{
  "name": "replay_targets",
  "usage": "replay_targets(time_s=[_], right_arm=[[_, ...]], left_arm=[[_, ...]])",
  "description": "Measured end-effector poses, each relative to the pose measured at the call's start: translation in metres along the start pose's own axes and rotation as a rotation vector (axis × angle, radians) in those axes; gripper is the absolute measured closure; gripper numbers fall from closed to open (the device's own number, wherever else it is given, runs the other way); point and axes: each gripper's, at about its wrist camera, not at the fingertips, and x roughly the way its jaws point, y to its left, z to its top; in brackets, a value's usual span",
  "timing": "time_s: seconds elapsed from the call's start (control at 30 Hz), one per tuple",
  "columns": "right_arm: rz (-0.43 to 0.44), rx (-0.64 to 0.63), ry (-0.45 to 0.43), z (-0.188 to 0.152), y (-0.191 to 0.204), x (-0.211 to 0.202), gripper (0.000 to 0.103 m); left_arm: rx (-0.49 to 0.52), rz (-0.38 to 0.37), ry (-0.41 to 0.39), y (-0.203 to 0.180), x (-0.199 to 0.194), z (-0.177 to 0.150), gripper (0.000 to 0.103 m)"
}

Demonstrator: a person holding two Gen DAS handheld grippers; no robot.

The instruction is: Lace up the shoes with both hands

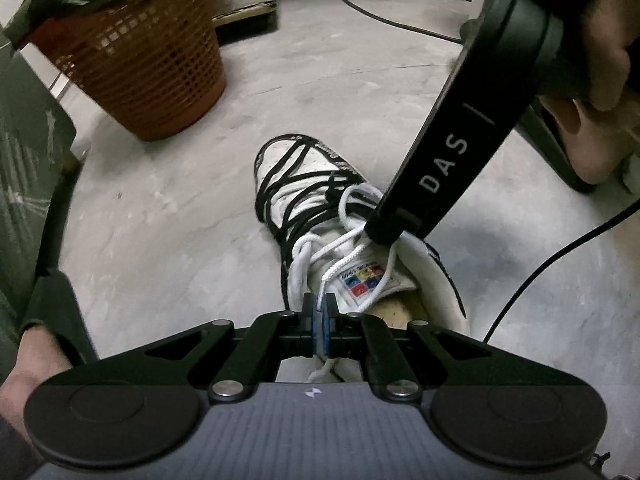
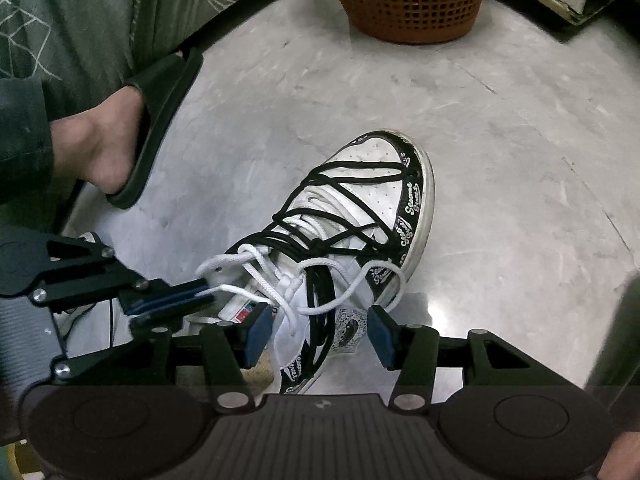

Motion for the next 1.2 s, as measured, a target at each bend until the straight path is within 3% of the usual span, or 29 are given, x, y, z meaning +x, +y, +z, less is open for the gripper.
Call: replay_targets(time_s=[0.23,0.43,0.53,0.7,0.87,0.93,1.07,1.2], right_arm=[[-0.013,-0.003,-0.021,-0.003,0.002,-0.001,0.047],[-0.022,-0.014,-0.022,-0.003,0.003,-0.003,0.047],[-0.025,-0.019,-0.024,-0.003,0.004,-0.003,0.047],[-0.02,-0.015,-0.025,-0.004,0.003,-0.003,0.047],[-0.019,-0.015,-0.029,-0.005,0.003,-0.003,0.046],[-0.017,-0.018,-0.031,-0.005,0.003,-0.003,0.046],[-0.003,-0.006,-0.046,-0.007,0.0,-0.004,0.046],[0.024,0.025,-0.061,-0.011,-0.006,-0.005,0.046]], left_arm=[[-0.185,0.047,0.026,0.032,-0.017,-0.017,0.1],[-0.244,0.101,0.047,0.051,-0.019,-0.029,0.099],[-0.257,0.175,0.087,0.055,-0.018,-0.034,0.099],[-0.425,0.283,0.175,0.088,-0.011,-0.05,0.098],[-0.683,0.323,0.232,0.124,-0.01,-0.078,0.103],[-0.768,0.301,0.259,0.132,-0.007,-0.091,0.103],[-0.637,0.236,0.246,0.109,0.002,-0.082,0.099],[-0.431,0.124,0.091,0.073,-0.005,-0.051,0.082]])
